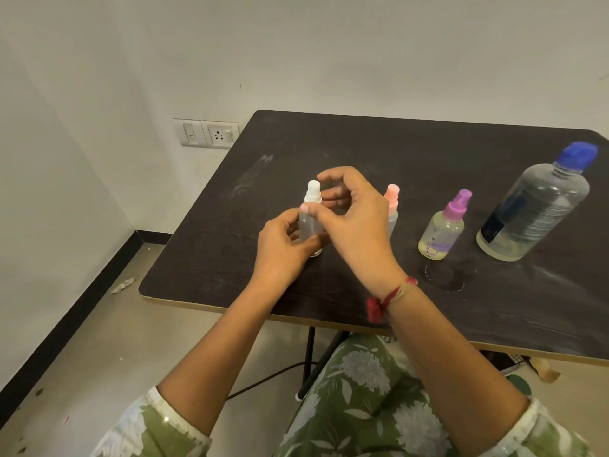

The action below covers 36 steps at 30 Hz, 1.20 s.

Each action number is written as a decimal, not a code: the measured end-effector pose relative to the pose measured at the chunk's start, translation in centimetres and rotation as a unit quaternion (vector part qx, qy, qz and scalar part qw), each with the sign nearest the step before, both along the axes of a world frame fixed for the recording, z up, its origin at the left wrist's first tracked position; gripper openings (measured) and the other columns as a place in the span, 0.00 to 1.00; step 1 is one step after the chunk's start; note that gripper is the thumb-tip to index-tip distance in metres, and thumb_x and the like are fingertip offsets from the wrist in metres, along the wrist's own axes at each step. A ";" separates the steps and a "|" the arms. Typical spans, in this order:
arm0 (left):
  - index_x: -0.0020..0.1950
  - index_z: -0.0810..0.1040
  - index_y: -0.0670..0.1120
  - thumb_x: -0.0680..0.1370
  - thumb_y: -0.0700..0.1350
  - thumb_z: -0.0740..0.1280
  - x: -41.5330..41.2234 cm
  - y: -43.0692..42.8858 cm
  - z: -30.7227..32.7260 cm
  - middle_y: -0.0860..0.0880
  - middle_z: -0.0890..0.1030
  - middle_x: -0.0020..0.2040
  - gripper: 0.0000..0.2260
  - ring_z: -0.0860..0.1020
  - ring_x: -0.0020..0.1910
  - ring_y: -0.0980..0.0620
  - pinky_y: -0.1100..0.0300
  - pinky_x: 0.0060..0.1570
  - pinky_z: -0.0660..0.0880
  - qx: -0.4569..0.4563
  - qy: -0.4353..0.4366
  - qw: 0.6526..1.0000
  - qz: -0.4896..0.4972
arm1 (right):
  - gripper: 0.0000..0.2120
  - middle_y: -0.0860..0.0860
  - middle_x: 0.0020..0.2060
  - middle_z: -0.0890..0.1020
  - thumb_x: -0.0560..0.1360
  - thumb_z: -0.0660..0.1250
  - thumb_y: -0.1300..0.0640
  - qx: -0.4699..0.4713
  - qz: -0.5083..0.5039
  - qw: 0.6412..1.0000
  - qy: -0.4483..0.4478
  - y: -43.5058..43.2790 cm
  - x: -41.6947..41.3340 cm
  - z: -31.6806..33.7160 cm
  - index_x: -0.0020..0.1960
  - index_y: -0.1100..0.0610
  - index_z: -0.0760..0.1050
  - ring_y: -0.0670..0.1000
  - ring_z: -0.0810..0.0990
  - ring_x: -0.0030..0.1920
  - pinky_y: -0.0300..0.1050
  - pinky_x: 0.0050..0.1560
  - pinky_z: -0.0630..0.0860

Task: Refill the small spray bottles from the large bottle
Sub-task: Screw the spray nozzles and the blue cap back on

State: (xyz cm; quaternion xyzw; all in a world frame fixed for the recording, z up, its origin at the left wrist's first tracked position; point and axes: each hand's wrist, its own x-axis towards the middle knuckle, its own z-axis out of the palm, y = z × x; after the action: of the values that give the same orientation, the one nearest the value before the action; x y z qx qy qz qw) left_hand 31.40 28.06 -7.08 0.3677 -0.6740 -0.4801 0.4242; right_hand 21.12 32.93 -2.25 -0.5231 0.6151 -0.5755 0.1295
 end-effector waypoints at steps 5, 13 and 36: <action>0.49 0.79 0.52 0.72 0.37 0.72 0.0 -0.1 -0.2 0.51 0.83 0.43 0.11 0.83 0.46 0.53 0.61 0.45 0.78 -0.016 -0.024 0.999 0.017 | 0.35 0.48 0.55 0.71 0.66 0.77 0.53 -0.003 -0.018 1.000 0.025 0.1 0.7 -0.5 0.69 0.47 0.64 0.41 0.74 0.48 0.28 0.48 0.73; 0.58 0.80 0.46 0.70 0.42 0.75 -0.1 -0.3 -0.2 0.51 0.84 0.49 0.16 0.82 0.49 0.56 0.60 0.50 0.78 -0.019 -0.012 1.000 0.007 | 0.23 0.46 0.51 0.81 0.75 0.62 0.70 -0.017 0.033 0.999 -0.028 0.8 -0.1 -1.7 0.67 0.54 0.70 0.41 0.79 0.54 0.36 0.54 0.76; 0.57 0.81 0.45 0.72 0.39 0.74 -0.2 -0.6 -0.6 0.52 0.84 0.46 0.13 0.82 0.46 0.58 0.63 0.47 0.79 -0.026 -0.029 0.999 0.025 | 0.25 0.50 0.65 0.75 0.75 0.67 0.67 0.001 0.127 0.984 -0.127 2.5 0.5 -2.4 0.69 0.56 0.67 0.44 0.73 0.66 0.35 0.62 0.71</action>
State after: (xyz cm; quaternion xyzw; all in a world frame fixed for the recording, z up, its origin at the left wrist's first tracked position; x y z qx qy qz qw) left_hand 31.16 27.49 -7.64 0.3868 -0.6890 -0.4410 0.4257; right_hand 21.57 35.47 -4.66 -0.5200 0.5227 -0.6153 0.2791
